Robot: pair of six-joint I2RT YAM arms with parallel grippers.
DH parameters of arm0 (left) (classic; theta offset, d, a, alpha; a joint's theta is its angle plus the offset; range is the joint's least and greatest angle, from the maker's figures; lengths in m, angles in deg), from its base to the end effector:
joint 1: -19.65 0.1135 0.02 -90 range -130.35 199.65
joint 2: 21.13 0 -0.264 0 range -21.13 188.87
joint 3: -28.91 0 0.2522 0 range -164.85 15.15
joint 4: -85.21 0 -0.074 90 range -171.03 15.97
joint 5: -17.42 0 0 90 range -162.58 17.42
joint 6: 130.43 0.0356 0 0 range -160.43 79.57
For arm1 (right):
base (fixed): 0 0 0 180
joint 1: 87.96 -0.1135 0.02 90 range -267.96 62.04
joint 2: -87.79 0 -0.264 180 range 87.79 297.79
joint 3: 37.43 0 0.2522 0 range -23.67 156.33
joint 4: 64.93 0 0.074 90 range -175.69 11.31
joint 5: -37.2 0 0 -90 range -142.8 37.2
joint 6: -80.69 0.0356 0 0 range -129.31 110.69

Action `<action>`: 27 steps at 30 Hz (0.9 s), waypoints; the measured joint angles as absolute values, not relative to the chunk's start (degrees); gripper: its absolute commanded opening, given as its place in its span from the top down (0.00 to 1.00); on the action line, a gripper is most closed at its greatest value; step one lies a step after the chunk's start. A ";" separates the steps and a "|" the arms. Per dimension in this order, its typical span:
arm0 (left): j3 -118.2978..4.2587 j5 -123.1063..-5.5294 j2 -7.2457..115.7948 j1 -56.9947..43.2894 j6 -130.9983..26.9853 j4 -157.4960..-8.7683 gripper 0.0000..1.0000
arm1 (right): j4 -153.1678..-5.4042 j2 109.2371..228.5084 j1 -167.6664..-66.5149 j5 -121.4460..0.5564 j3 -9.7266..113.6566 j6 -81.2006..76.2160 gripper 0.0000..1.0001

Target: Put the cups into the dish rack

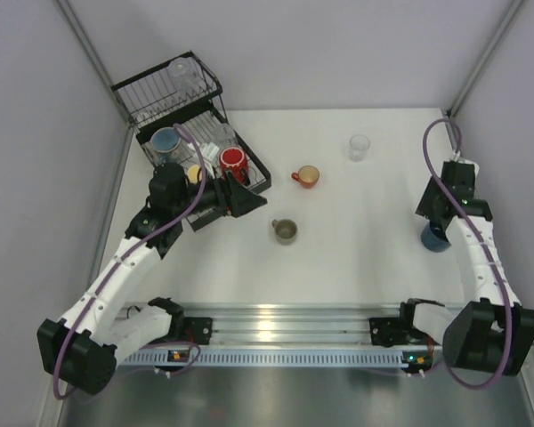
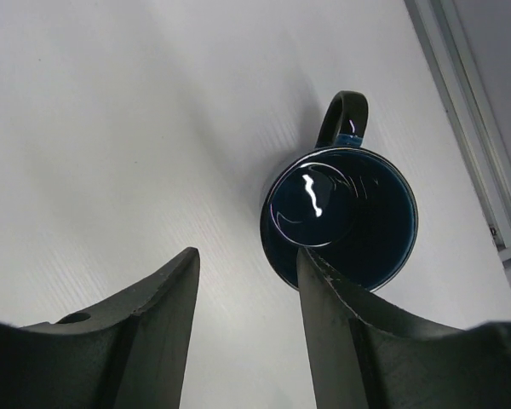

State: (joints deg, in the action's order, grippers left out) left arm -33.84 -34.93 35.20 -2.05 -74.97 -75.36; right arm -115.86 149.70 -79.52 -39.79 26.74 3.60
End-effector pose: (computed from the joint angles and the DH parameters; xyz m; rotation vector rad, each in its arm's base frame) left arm 0.1999 -0.1030 0.3384 0.2953 1.9186 -1.2656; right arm 0.2159 -0.0401 0.2747 0.5466 2.3421 -0.2384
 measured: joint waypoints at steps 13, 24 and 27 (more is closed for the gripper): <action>-32.66 -35.26 33.98 -2.05 -74.77 -75.14 0.19 | -115.18 159.21 -78.77 -42.15 26.50 1.28 0.57; -31.92 -37.44 31.90 -2.05 -75.06 -74.92 0.19 | -113.41 163.84 -78.62 -44.27 25.83 1.46 0.68; -31.31 -37.97 31.12 -2.05 -75.08 -75.01 0.19 | -111.12 164.48 -78.51 -48.40 24.23 2.31 0.69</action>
